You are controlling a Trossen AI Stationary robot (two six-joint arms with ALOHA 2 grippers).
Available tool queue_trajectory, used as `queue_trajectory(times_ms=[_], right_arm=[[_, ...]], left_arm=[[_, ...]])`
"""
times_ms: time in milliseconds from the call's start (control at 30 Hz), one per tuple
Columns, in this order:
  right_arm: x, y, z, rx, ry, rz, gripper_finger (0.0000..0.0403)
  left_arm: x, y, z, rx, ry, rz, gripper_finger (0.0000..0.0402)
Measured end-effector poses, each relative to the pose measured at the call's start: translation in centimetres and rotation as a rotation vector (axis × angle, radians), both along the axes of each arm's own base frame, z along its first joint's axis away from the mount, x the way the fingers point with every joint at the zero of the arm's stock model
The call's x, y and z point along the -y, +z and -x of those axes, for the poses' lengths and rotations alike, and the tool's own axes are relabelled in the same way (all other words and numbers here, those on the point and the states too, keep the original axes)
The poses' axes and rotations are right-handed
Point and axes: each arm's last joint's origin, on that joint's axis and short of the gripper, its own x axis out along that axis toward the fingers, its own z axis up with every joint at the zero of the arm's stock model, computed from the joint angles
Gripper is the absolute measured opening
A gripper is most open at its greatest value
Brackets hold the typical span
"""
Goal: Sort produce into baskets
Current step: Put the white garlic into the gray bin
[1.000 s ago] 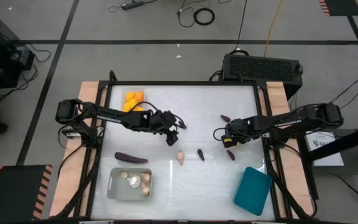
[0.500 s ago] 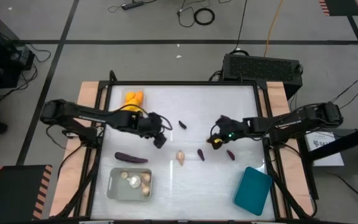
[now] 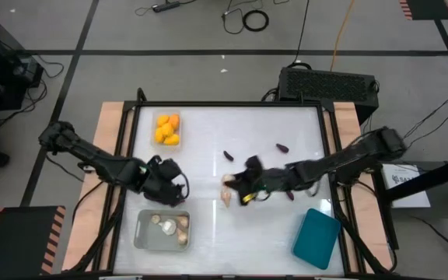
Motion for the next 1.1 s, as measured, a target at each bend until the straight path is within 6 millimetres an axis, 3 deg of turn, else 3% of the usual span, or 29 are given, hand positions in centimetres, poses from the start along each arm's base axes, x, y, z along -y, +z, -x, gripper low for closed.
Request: queue_trajectory(times_ms=[267,500,767,967,1100], right_arm=[[-6.3,-0.8,-9.3,0.021,0.079,-0.021,0.0146],[-9.2,-2.0,-14.4,0.009,0.161,0.069,0.0146],[-10.6,-4.9,-17.1,-0.048,0.311,0.134,0.0149],[-9.8,-4.5,-17.0,-0.228,0.337,0.154,0.019],[-9.4,-3.1,-17.2,-0.23,0.382,0.221,0.023]], left_arm=[[2.6,-0.1,1.9,-0.035,-0.11,-0.015,0.0279],[3.4,-0.1,2.5,-0.036,-0.135,-0.013,0.0279],[3.4,-0.1,2.5,-0.032,-0.114,-0.002,0.0279],[3.4,-0.1,2.5,-0.027,-0.087,0.012,0.0279],[3.4,-0.1,2.5,-0.015,-0.062,0.016,0.0279]])
